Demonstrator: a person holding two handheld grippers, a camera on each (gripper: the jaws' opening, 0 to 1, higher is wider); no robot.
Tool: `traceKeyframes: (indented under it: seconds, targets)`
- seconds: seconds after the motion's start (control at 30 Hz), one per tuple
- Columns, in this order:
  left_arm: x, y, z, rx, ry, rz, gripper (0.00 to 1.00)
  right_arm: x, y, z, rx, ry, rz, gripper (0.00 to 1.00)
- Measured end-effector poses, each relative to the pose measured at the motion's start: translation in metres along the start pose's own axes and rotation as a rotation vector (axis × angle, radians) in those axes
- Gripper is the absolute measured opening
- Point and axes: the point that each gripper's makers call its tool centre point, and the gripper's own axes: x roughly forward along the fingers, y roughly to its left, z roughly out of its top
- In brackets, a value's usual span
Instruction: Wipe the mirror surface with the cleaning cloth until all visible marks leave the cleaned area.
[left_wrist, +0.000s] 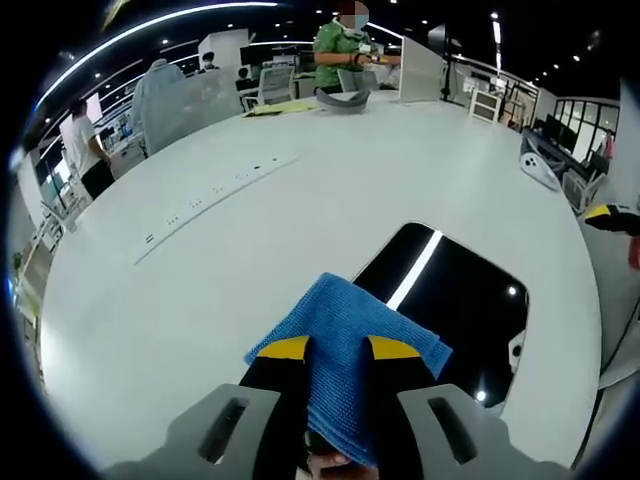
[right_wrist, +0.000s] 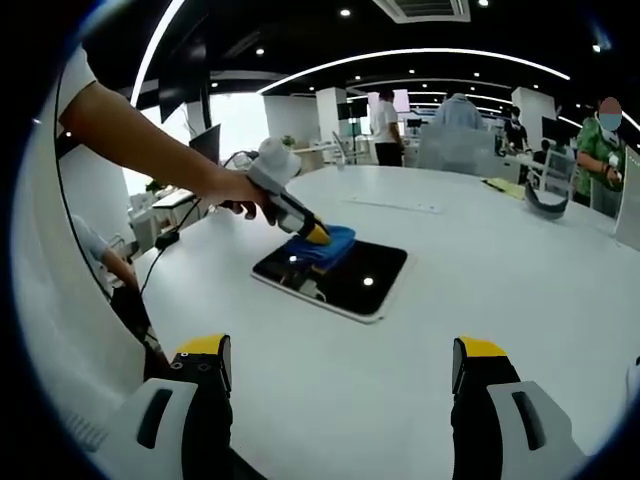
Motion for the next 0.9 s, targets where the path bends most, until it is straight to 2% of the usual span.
traceKeyframes:
  seconds: [0.9]
  targets:
    - [0.015, -0.018, 0.017, 0.011, 0.0, -0.015, 0.19, -0.002, -0.009, 0.0, 0.016, -0.009, -0.007, 0.91]
